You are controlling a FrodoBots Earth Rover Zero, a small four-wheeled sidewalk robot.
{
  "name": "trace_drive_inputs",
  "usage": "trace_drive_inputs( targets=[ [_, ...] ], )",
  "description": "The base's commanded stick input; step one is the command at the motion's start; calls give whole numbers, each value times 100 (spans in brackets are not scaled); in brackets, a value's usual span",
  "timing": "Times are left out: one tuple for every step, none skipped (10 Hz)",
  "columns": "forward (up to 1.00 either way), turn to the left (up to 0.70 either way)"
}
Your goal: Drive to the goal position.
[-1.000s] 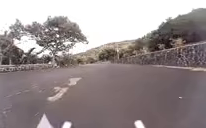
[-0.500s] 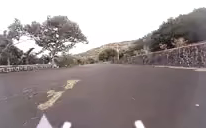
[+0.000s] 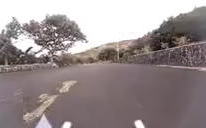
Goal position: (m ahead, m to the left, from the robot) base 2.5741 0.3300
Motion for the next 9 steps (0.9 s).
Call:
trace_drive_inputs(
  targets=[
    [70,0],
    [70,0],
    [70,0],
    [70,0],
    [70,0],
    [70,0],
    [70,0],
    [70,0],
    [70,0]
  ],
)
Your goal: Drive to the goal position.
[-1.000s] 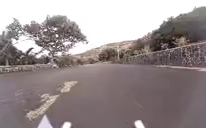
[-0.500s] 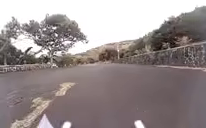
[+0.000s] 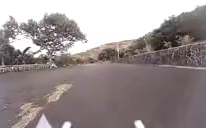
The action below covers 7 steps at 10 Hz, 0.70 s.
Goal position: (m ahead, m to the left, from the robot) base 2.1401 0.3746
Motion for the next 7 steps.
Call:
trace_drive_inputs(
  targets=[
    [70,0],
    [70,0],
    [70,0],
    [70,0],
    [70,0],
    [70,0],
    [70,0]
  ],
)
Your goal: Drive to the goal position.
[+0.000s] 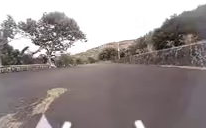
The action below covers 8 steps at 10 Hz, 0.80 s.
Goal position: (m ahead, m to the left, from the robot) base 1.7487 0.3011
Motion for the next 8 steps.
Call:
trace_drive_inputs(
  targets=[
    [70,0],
    [70,0],
    [70,0],
    [70,0],
    [70,0],
    [70,0],
    [70,0],
    [70,0]
  ],
)
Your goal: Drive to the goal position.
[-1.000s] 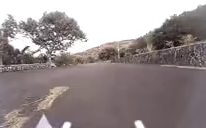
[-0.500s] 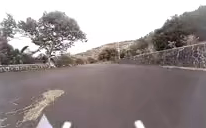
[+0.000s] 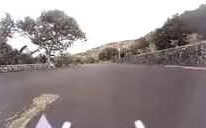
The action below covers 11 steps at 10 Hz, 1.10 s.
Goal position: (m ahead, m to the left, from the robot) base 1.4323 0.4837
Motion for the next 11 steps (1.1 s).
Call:
trace_drive_inputs(
  targets=[
    [70,0],
    [70,0],
    [70,0],
    [70,0],
    [70,0],
    [70,0],
    [70,0],
    [70,0],
    [70,0],
    [70,0],
    [70,0]
  ],
)
